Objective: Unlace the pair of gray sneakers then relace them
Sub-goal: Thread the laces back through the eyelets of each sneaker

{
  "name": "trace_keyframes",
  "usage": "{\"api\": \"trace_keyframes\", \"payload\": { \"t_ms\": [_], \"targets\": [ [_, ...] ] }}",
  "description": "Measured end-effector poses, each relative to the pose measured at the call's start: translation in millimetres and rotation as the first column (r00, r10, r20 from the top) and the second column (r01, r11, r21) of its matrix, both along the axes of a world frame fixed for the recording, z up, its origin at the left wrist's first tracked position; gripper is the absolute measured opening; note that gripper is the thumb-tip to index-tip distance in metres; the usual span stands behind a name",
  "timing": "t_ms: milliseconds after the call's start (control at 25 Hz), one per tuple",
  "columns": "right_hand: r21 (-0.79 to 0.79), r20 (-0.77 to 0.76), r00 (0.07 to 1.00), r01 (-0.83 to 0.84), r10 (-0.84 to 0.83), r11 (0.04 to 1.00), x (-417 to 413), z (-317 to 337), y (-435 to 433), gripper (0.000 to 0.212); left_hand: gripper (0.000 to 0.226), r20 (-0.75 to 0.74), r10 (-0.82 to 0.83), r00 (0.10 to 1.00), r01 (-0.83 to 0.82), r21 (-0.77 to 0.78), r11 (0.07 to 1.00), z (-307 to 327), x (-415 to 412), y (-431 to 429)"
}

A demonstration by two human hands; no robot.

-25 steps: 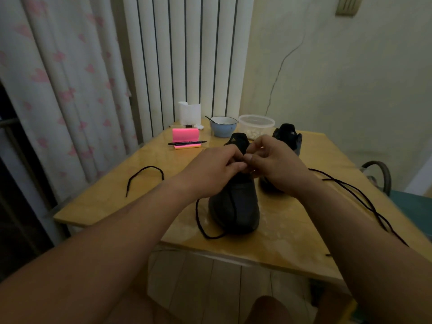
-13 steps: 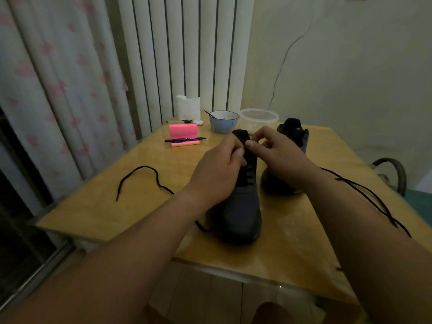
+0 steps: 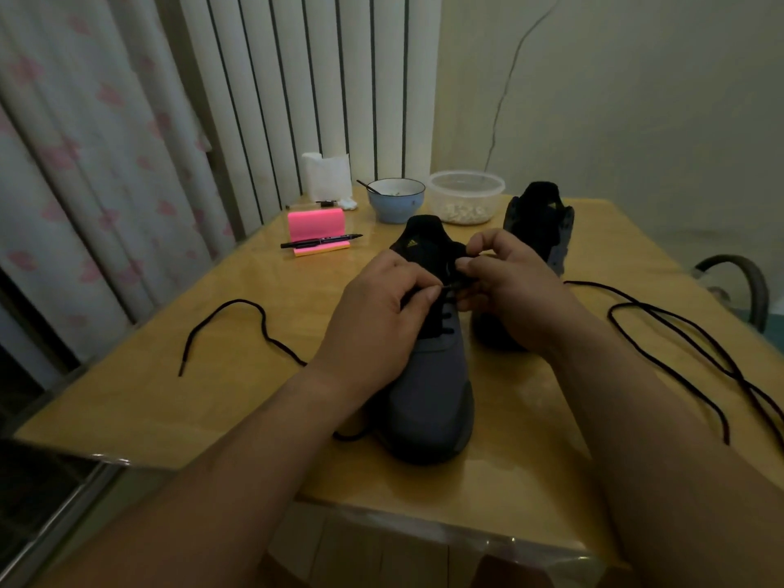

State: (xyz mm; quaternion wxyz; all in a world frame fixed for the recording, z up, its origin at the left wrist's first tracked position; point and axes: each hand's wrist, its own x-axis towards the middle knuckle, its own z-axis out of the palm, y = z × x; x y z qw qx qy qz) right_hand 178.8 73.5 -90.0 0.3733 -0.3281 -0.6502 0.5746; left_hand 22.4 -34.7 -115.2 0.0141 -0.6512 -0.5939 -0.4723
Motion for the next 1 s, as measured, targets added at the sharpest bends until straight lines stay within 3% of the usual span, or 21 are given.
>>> {"api": "trace_keyframes", "payload": {
  "t_ms": [520,760,1000],
  "targets": [
    [0.032,0.046,0.998,-0.041,0.039,0.999,2,6,0,0.011,0.010,-0.173,0.008,0.985,-0.022,-0.079,0.997,11,-2,10],
    [0.018,0.084,0.996,-0.024,0.023,1.000,1,13,-9,0.018,0.006,-0.117,0.014,0.993,-0.025,-0.093,0.995,14,-2,10],
    [-0.047,0.007,1.000,0.021,-0.020,0.999,11,7,-23,0.020,0.009,-0.034,0.035,0.999,-0.040,-0.137,0.990,18,0,4]
  ]
}}
